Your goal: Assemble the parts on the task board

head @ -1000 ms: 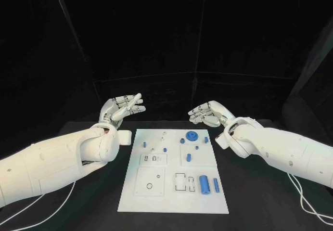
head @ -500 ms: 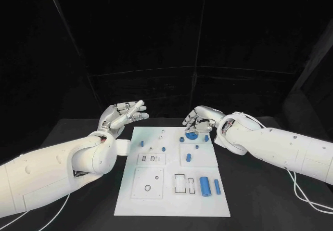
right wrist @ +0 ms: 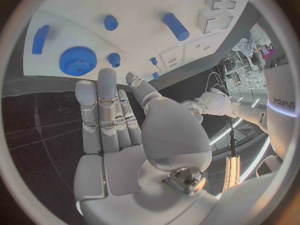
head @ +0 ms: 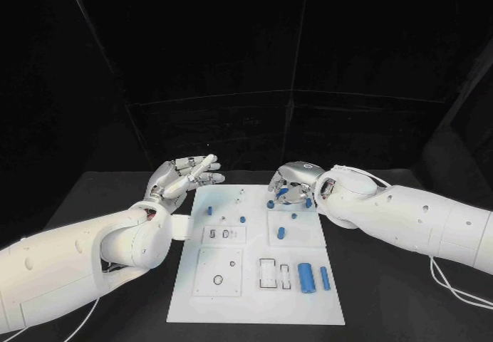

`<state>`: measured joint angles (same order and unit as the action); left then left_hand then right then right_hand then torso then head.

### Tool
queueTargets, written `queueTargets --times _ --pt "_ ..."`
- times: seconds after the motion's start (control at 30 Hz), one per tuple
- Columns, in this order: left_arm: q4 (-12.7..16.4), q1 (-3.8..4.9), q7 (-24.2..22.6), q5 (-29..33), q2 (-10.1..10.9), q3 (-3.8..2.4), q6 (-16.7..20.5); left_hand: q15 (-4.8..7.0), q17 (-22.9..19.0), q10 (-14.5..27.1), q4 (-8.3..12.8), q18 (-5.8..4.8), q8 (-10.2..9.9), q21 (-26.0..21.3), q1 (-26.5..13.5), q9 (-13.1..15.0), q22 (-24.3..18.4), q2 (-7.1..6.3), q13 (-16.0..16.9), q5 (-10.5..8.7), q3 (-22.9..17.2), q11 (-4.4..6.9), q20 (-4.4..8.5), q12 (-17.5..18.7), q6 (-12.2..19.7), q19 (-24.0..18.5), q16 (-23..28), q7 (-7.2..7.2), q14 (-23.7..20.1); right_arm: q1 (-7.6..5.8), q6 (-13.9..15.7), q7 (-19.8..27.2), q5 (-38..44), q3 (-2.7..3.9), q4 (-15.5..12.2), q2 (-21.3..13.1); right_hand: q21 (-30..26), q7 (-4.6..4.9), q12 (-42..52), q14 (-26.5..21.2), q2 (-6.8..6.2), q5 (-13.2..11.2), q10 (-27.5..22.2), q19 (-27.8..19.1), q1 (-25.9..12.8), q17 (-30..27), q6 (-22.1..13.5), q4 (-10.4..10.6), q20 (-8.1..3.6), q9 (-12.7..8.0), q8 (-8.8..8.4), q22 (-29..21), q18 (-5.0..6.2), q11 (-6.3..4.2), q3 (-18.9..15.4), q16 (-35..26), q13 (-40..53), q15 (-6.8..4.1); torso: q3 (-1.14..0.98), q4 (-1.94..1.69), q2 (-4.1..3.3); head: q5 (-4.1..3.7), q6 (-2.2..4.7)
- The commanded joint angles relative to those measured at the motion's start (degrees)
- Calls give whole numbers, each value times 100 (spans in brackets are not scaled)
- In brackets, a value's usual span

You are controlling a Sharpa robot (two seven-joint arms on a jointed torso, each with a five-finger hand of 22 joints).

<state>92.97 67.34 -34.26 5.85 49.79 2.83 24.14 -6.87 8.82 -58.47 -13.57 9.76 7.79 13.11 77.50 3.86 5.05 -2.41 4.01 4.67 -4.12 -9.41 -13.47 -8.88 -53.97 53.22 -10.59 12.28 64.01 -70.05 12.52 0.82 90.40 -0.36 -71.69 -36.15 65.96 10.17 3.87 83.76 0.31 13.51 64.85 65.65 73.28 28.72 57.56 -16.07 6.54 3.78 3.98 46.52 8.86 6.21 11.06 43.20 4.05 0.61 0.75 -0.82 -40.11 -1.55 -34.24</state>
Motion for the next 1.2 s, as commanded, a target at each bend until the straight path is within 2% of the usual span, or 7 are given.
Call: queueTargets --times 0.03,0.23,0.37,0.7,0.83,0.97,1.2 --pt "57 11 1 -57 18 -5 -123 -4 8 -8 39 81 -1 -27 69 -7 -8 -3 -5 -19 -9 -5 1 40 -39 54 21 0 -15 -28 -321 -217 375 4 -7 22 149 1 7 94 5 -24 -57 53 -63 229 -60 -4 4 5 -18 179 -110 -5 60 270 -8 36 2 -4 -78 5 6" --pt "92 13 4 -57 37 -6 -131 -4 8 -8 39 81 -1 -27 69 -7 -8 -3 -5 -19 -9 -5 1 40 -39 54 21 0 -15 -39 -389 -256 422 4 27 64 319 2 14 79 3 -35 -72 126 -74 522 -68 4 17 6 -15 405 -143 2 87 587 -7 37 0 -8 -115 5 -12" --pt "95 15 9 -57 45 -6 -133 -8 7 -5 45 80 -5 -33 68 -8 -13 0 -7 -20 -4 -9 -1 48 -38 56 35 3 -29 -42 -451 -269 447 4 76 106 467 0 25 157 9 -36 -58 179 -78 1384 -71 6 29 7 -14 589 -166 0 128 1338 -5 43 -1 -15 -121 -1 -28" --pt "157 24 22 -57 85 -6 -146 -8 7 -5 45 80 -5 -33 68 -8 -13 0 -7 -20 -4 -9 -1 48 -38 56 35 3 -29 -44 -479 -245 462 3 228 243 630 5 35 125 79 -39 -28 255 -62 1692 -58 15 42 9 -8 807 -196 1 233 1655 -5 44 -12 -27 -179 4 -41" --pt "176 32 33 -57 106 -6 -148 -10 7 -3 48 80 -7 -35 67 -8 -15 1 -8 -20 -1 -10 -2 52 -37 57 41 6 -33 -44 -476 -231 463 3 257 268 749 9 45 133 128 -108 14 345 -49 1898 -22 15 47 11 0 989 -226 -4 327 1849 -5 43 -5 -36 -197 7 -56" --pt "174 37 42 -57 113 -6 -152 -10 7 -3 48 80 -7 -35 67 -8 -15 1 -8 -20 -1 -10 -2 52 -37 57 41 6 -33 -44 -489 -216 463 3 295 303 824 7 51 129 140 -133 48 397 -59 1998 -9 21 49 10 -2 1099 -243 -9 388 1956 -5 43 -15 -42 -210 16 -78" --pt "180 45 55 -57 128 -6 -157 -10 7 -3 48 80 -7 -35 67 -8 -15 1 -8 -20 -1 -10 -2 52 -37 57 41 6 -33 -44 -583 -221 463 3 350 356 970 -5 82 120 175 -160 155 514 -65 2161 72 32 48 19 21 1328 -281 -31 510 2125 2 29 -8 -33 -218 33 -107"
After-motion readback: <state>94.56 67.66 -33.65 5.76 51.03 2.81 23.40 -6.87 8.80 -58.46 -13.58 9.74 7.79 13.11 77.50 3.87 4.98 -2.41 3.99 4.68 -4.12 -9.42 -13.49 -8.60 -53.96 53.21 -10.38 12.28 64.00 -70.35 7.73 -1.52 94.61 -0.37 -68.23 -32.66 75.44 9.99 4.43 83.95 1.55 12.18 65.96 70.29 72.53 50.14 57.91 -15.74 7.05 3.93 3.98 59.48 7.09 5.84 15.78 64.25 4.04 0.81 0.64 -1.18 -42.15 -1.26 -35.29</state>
